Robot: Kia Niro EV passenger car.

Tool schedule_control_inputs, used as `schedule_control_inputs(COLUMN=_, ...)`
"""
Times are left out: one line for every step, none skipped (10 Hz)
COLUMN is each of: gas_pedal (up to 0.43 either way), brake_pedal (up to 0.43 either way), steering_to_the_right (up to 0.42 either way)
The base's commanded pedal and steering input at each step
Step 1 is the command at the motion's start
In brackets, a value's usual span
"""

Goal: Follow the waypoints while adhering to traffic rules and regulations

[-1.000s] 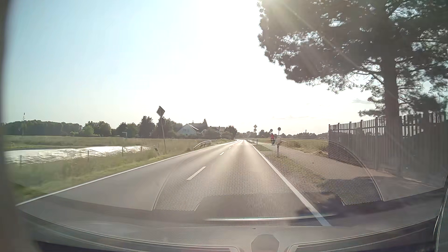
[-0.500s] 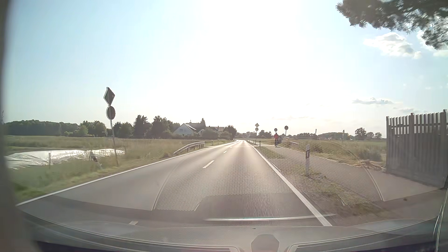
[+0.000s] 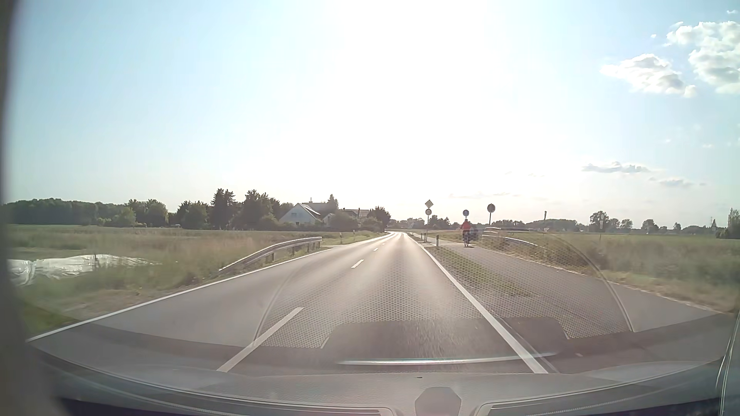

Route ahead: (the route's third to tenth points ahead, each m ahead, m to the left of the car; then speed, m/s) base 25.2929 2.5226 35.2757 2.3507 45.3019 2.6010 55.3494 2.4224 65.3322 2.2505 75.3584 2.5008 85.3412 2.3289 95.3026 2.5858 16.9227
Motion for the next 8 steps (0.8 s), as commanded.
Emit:
schedule_control_inputs(gas_pedal=0.150, brake_pedal=0.006, steering_to_the_right=0.003)
schedule_control_inputs(gas_pedal=0.150, brake_pedal=0.006, steering_to_the_right=0.003)
schedule_control_inputs(gas_pedal=0.150, brake_pedal=0.006, steering_to_the_right=0.004)
schedule_control_inputs(gas_pedal=0.150, brake_pedal=0.006, steering_to_the_right=0.004)
schedule_control_inputs(gas_pedal=0.150, brake_pedal=0.006, steering_to_the_right=0.004)
schedule_control_inputs(gas_pedal=0.150, brake_pedal=0.006, steering_to_the_right=0.004)
schedule_control_inputs(gas_pedal=0.150, brake_pedal=0.006, steering_to_the_right=0.004)
schedule_control_inputs(gas_pedal=0.150, brake_pedal=0.006, steering_to_the_right=0.004)
